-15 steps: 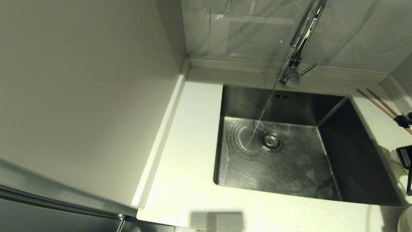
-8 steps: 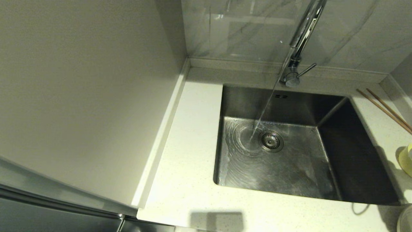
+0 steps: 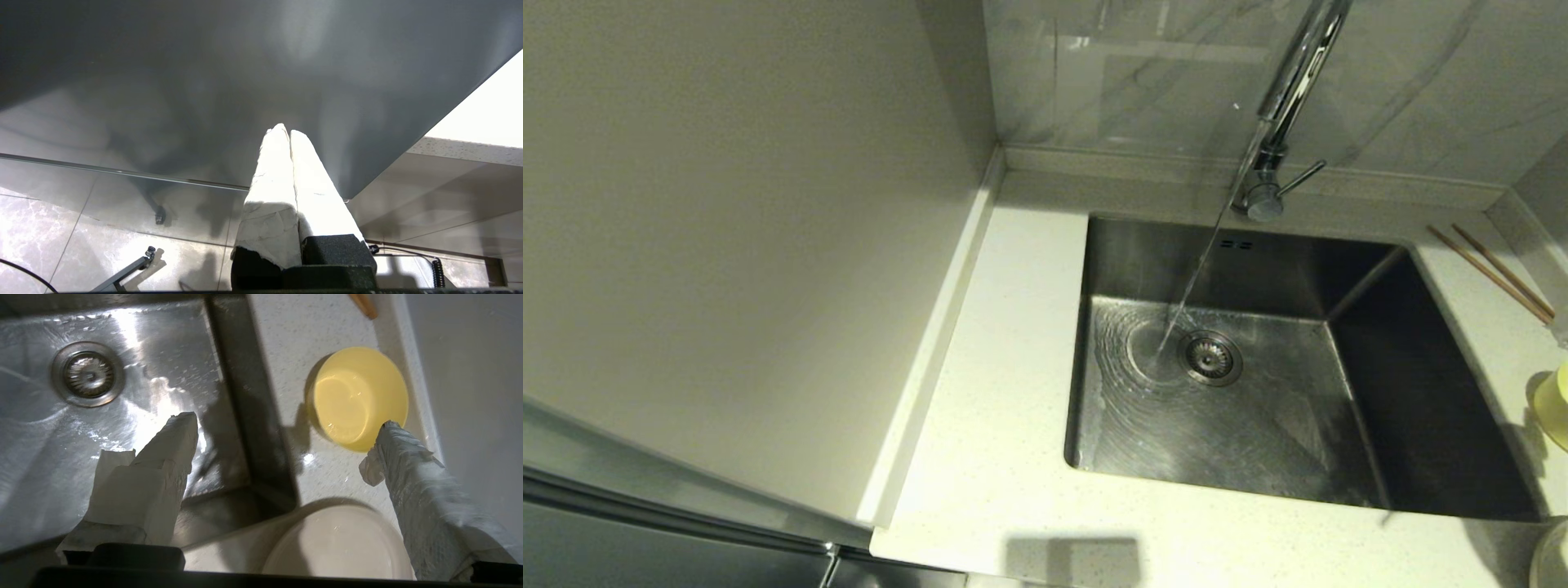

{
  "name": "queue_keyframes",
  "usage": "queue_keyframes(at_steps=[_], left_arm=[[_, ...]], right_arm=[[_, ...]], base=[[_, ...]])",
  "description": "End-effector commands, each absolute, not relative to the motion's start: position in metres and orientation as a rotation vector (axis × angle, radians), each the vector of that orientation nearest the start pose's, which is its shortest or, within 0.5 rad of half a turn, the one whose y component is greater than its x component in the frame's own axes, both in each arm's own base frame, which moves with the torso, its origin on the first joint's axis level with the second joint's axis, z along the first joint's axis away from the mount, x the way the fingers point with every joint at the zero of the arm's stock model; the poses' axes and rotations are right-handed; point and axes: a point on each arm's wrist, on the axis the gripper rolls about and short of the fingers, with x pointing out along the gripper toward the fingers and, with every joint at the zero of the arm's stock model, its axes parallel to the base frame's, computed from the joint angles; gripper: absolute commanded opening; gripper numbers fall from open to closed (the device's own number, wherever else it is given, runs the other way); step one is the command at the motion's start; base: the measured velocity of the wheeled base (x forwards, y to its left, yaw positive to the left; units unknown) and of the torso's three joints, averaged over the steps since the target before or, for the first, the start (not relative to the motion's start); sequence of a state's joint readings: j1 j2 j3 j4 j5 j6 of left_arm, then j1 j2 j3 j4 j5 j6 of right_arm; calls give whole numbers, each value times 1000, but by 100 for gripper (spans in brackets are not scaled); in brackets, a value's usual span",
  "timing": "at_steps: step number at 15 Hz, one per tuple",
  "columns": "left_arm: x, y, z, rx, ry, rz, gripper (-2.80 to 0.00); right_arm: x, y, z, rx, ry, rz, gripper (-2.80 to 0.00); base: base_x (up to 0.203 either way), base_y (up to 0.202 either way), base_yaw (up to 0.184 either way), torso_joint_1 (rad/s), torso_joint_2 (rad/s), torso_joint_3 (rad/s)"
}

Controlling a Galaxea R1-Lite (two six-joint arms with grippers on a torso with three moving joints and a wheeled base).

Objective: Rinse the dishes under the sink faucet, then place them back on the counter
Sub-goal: Pick up the chopsticks

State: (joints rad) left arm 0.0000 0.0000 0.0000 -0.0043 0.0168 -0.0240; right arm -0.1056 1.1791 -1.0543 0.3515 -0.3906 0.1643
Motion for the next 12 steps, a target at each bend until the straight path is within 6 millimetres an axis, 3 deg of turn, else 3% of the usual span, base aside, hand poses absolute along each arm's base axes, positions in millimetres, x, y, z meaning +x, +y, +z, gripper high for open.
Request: queue_keyframes(at_steps=[1,4,7,9,12], left_arm=[[-23,0,76,-25,-6,17,-280],[-23,0,76,-25,-6,17,-280],[-23,0,76,-25,-6,17,-280],[-23,0,76,-25,-6,17,-280],[-23,0,76,-25,-6,17,-280]], right_arm=[[159,-23,299,92,552,-523,0],[167,-25,332,69,600,-524,0],[201,-44,362,-41,604,-451,0],[225,-78,361,-97,600,-194,0],[275,-153,323,-234,510,180,0]], base=[[0,0,0,0,0,0],[0,0,0,0,0,0],[0,0,0,0,0,0],[0,0,0,0,0,0],[0,0,0,0,0,0]])
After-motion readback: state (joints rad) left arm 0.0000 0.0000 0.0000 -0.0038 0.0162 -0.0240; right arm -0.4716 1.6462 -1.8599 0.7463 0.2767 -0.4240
